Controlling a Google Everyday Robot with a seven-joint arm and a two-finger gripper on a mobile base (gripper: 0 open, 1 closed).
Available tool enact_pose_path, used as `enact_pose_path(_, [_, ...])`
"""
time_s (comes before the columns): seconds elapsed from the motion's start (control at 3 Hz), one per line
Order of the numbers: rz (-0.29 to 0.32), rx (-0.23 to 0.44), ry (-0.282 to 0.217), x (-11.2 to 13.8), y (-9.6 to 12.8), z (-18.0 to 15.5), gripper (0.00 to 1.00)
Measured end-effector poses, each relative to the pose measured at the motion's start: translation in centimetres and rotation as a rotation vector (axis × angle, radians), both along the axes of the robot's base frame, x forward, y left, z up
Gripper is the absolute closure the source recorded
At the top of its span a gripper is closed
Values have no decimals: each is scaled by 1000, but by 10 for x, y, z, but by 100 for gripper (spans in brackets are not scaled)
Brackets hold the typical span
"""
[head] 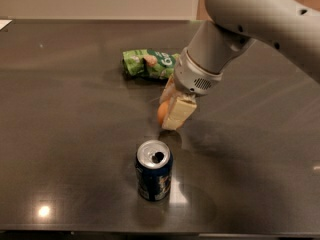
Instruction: Move orange near pepsi can
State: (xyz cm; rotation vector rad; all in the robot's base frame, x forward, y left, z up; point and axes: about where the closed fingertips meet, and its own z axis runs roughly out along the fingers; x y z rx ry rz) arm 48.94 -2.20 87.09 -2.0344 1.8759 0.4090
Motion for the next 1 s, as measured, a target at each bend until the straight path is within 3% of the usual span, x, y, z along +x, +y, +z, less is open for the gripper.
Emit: enact_pose_path(1.0, [146,-22,-4,-58,-40,-9,100])
